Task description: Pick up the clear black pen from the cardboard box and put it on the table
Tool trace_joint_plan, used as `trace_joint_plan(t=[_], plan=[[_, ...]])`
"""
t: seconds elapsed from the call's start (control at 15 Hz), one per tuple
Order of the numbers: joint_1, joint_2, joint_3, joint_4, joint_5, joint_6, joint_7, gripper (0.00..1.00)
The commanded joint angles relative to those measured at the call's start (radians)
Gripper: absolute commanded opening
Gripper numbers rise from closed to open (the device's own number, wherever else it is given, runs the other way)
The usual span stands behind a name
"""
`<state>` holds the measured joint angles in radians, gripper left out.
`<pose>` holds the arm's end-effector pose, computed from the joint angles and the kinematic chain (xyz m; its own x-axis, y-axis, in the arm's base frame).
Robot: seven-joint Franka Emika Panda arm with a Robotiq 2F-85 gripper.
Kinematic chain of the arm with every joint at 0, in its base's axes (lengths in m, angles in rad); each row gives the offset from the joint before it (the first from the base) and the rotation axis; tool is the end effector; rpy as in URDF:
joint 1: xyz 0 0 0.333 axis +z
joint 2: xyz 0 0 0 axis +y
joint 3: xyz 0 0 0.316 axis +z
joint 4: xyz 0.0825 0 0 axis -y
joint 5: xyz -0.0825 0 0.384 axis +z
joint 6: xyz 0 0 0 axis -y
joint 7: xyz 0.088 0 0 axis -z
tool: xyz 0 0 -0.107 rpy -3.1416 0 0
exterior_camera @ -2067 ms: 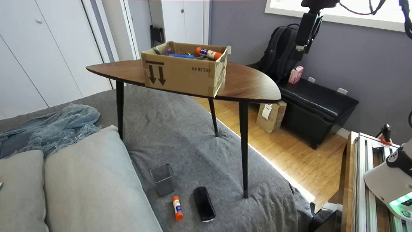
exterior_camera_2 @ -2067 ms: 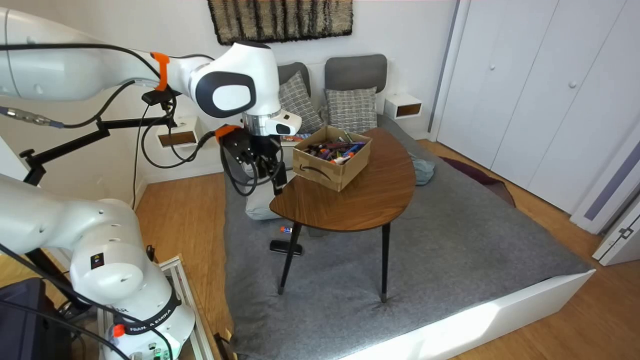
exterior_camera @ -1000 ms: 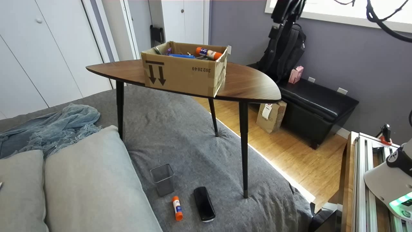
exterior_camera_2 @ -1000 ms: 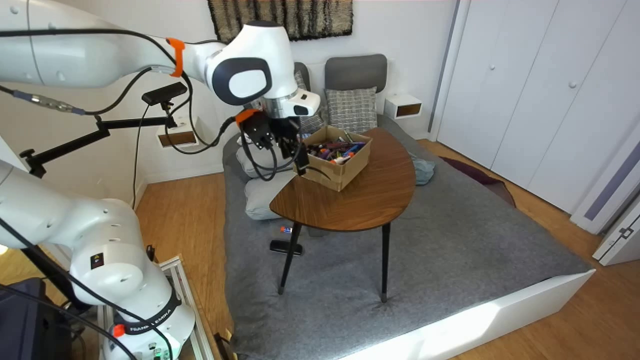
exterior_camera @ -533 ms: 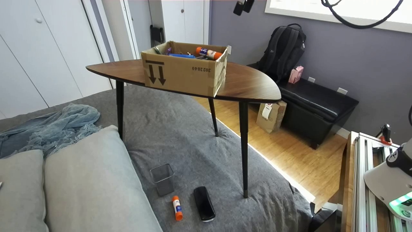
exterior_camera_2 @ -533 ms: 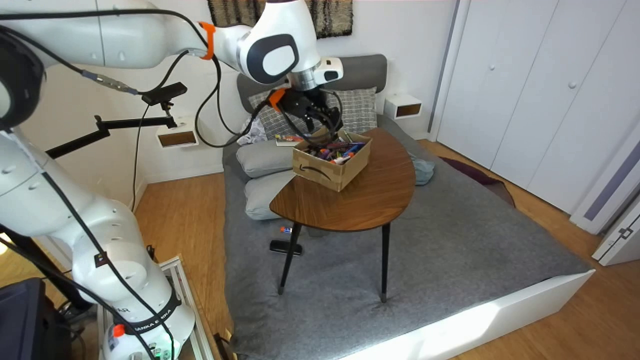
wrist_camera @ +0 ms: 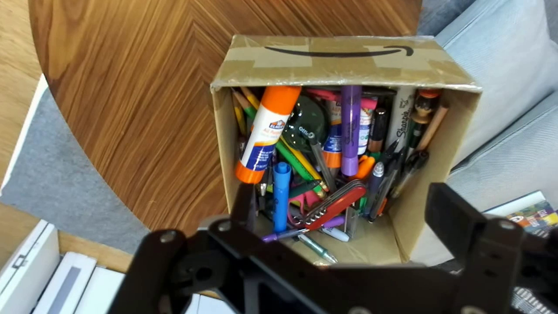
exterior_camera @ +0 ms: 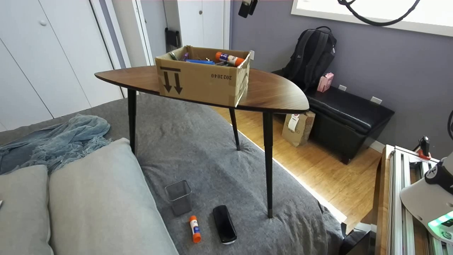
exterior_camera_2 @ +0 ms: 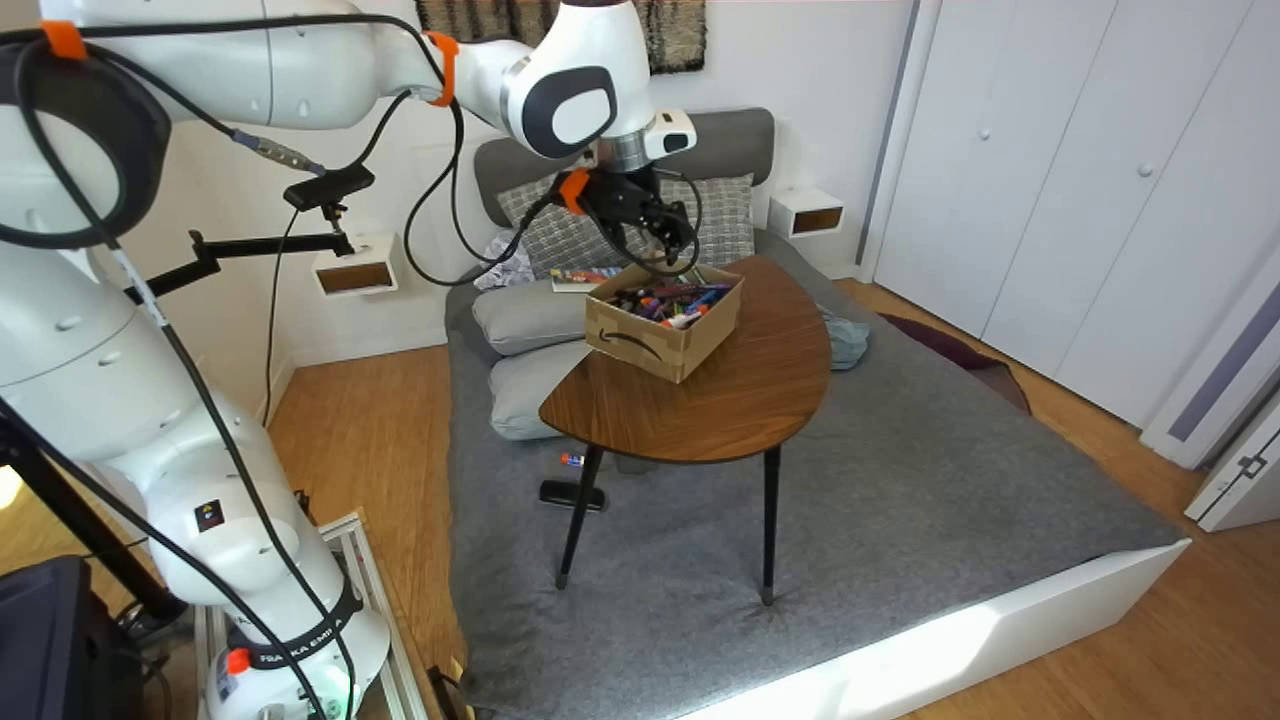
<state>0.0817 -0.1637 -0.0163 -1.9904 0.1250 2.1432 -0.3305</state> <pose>0.5378 0.0400 0.5669 0.8893 0.3162 0.3303 0.3406 -0.9401 -0.0170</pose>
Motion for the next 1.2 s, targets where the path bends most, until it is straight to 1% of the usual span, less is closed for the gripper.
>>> trace_joint_plan(t=[0.0, 0.07, 0.27, 0.4, 0.67, 1.07, 1.13], plan=[[-0.008, 0.001, 0.007, 0.004, 0.001, -0.003, -0.001, 1.0], [-0.008, 0.001, 0.007, 0.005, 0.001, -0.005, -0.001, 1.0], [-0.001, 0.031, 0.024, 0.012, -0.059, 0.014, -0.035, 1.0], [0.007, 0.039, 0.033, -0.004, -0.073, 0.028, -0.098, 1.0], [0.01, 0.082, 0.048, -0.013, -0.089, 0.092, -0.219, 1.0], [0.004, 0.152, 0.058, -0.019, -0.045, 0.225, -0.354, 1.0], [0.003, 0.162, 0.061, -0.018, -0.041, 0.236, -0.367, 0.94]])
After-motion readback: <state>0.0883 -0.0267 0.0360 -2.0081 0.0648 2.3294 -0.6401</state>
